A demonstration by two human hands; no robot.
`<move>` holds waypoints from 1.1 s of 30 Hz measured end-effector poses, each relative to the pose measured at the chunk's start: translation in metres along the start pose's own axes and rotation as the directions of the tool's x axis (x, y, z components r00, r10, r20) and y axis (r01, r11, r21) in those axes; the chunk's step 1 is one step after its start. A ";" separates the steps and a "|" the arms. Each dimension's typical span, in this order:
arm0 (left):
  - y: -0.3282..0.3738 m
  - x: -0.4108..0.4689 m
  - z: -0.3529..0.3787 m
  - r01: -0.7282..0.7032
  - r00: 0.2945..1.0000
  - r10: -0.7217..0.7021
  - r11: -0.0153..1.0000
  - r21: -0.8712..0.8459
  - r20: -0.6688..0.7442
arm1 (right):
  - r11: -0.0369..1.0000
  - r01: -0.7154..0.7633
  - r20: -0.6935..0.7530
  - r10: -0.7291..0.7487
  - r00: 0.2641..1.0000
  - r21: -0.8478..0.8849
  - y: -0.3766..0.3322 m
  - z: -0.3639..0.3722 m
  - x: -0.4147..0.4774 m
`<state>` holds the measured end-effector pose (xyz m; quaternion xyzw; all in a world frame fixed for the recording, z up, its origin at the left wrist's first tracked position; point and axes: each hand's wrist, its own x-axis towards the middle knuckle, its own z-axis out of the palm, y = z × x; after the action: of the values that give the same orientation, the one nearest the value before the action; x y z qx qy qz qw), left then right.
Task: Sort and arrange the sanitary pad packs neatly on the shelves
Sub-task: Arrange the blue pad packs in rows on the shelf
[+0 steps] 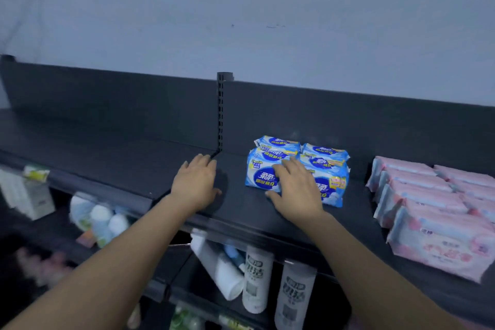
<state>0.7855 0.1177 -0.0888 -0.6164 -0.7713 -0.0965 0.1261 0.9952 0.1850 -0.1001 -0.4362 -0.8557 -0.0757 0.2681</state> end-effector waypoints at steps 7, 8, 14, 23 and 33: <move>-0.065 -0.067 -0.024 0.198 0.980 -0.197 0.964 0.176 -0.024 | 0.973 0.191 0.099 -0.204 0.974 0.128 -0.076 0.009 0.005; -0.074 -0.077 -0.027 0.224 0.974 -0.223 0.957 0.187 -0.027 | 0.966 0.212 0.122 -0.230 0.965 0.146 -0.087 0.011 0.006; -0.135 -0.138 -0.044 0.367 0.923 -0.384 0.895 0.255 0.019 | 0.912 0.348 0.207 -0.391 0.897 0.217 -0.161 0.021 0.010; -0.224 -0.233 -0.070 0.548 0.816 -0.578 0.782 0.298 0.015 | 0.826 0.483 0.244 -0.552 0.797 0.290 -0.294 0.038 0.008; -0.346 -0.321 -0.095 0.673 0.692 -0.721 0.652 0.349 0.011 | 0.712 0.602 0.230 -0.694 0.683 0.362 -0.459 0.057 0.003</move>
<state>0.5223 -0.2856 -0.0970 -0.2482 -0.9608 0.0341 0.1188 0.6097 -0.0712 -0.0984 -0.0696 -0.9899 0.0238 0.1212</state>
